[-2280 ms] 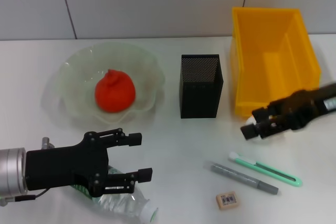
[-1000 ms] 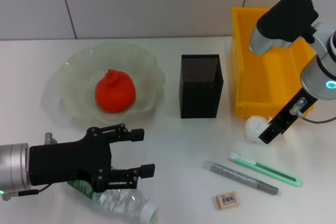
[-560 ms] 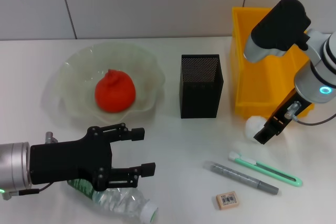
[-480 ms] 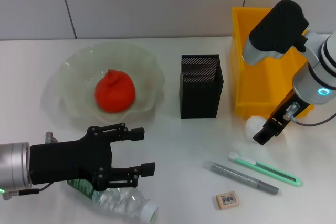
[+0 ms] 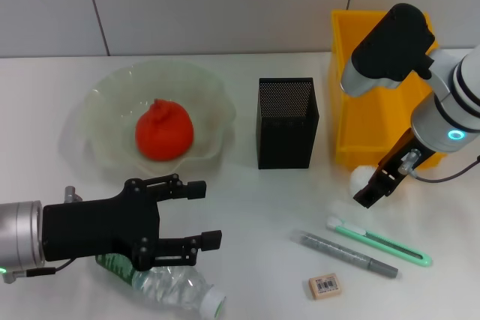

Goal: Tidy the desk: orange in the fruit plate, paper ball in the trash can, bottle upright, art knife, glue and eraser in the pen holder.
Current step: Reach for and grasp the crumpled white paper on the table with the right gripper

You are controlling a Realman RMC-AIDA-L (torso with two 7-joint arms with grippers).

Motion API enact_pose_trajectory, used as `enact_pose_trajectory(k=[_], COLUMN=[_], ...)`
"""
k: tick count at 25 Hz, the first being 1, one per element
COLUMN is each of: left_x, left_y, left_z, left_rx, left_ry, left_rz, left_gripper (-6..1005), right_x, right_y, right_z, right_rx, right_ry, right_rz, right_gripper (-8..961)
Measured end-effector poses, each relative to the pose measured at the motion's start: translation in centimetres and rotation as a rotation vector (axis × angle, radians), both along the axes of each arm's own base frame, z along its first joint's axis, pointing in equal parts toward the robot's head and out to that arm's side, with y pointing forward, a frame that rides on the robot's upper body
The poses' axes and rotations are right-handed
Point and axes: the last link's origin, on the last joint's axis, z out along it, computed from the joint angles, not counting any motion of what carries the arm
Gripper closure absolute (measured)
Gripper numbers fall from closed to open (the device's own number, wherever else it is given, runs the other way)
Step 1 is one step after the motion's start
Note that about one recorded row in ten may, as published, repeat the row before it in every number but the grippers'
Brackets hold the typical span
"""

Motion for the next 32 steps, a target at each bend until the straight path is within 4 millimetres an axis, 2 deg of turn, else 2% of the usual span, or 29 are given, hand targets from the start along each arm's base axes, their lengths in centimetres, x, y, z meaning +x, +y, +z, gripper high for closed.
enact_pose_trajectory(k=[9, 16, 32], left_x=[0.0, 0.0, -0.1], left_y=[0.0, 0.1, -0.1], left_z=[0.1, 0.2, 0.2], left_rx=[0.002, 0.003, -0.003], left_ry=[0.001, 0.004, 0.000], left_rz=[-0.001, -0.002, -0.001], left_gripper=[204, 204, 205], right_x=[0.2, -1.1, -0.1], right_y=[-0.3, -1.1, -0.7], right_z=[-1.0, -0.7, -1.2], right_rx=[-0.027, -0.054, -0.027], right_ry=[-0.014, 0.050, 0.045], right_rz=[0.010, 0.014, 0.015], right_gripper=[261, 265, 276])
